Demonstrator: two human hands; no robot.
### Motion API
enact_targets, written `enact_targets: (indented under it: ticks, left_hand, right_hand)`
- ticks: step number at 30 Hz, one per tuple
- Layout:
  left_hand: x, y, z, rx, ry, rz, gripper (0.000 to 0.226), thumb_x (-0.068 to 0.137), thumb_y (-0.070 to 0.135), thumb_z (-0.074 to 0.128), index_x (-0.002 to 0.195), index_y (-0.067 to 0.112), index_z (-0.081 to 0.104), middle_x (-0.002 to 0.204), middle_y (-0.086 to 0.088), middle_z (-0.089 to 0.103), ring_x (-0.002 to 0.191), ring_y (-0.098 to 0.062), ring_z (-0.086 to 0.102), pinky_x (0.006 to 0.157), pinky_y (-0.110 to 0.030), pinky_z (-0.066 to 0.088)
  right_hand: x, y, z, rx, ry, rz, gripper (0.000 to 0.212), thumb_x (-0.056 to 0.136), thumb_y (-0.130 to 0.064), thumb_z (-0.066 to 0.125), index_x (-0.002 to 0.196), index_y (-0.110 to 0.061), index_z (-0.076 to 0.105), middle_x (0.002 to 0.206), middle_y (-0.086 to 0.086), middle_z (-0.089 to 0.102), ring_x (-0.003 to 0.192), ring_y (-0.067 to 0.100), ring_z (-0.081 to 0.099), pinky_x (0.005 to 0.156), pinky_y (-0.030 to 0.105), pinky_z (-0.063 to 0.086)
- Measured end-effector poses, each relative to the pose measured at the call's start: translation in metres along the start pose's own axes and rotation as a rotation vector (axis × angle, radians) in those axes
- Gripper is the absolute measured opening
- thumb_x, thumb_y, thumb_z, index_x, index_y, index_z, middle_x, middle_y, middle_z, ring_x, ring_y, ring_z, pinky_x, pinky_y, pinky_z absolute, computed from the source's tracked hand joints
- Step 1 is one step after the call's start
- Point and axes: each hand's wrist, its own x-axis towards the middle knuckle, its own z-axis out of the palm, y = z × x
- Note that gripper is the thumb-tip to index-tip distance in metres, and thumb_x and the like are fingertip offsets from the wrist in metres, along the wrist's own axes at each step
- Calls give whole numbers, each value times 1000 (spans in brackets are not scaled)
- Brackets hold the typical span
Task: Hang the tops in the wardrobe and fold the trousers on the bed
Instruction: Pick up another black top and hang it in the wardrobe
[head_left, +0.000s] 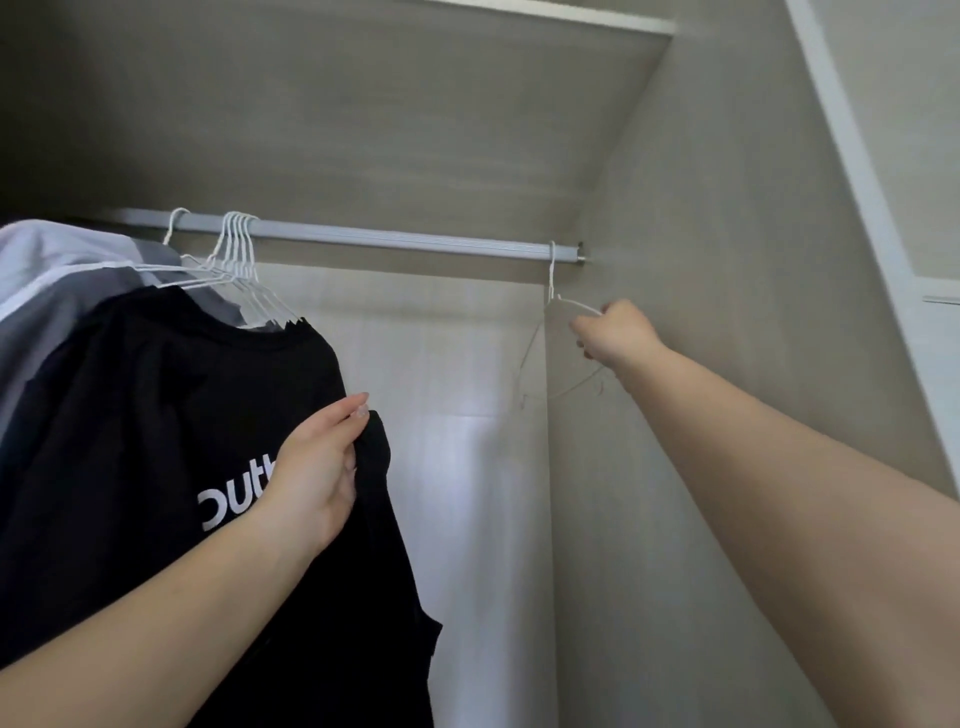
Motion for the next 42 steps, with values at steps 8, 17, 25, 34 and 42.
enact_targets:
  ticks: [8,17,25,34,42]
  left_hand:
    - [-2,2,-16,109,27,52,18,93,8,56,104,16,69,101,-8,69,99,-23,64,97,-43,48]
    - [-5,15,-46,396,65,143,20,92,15,61,104,27,71,111,-5,70,107,-22,64,100,-43,47]
    - [-4,28,-88,1181,-66,298,20,88,16,66,103,28,74,112,9,70,110,-7,61,97,-18,41]
    - [2,46,-128,1943,-131,224,41,94,3,44,117,27,67,125,3,63,112,-16,59,94,-28,47]
    - [-23,45,-152,2233,-182,59,58,88,-4,38,127,33,59,131,3,57,115,-20,57,95,-33,48]
  right_hand:
    - [8,-15,48,456,-59,25,32,101,-12,32,73,-20,45,70,-7,47,29,-1,50,38,19,37]
    - [-46,-17,73,315,6,-333,27,100,-30,32,86,-23,54,66,-6,53,58,12,58,60,29,40]
    - [-132,14,69,440,-60,-243,26,100,-26,34,97,-26,60,67,-6,53,65,20,55,74,40,54]
    - [-232,41,53,603,-231,-129,29,99,-24,38,86,-31,63,49,-12,43,42,3,42,65,25,48]
    - [-272,42,28,796,-399,-75,35,99,-24,40,81,-31,69,47,-10,34,36,6,30,57,25,51]
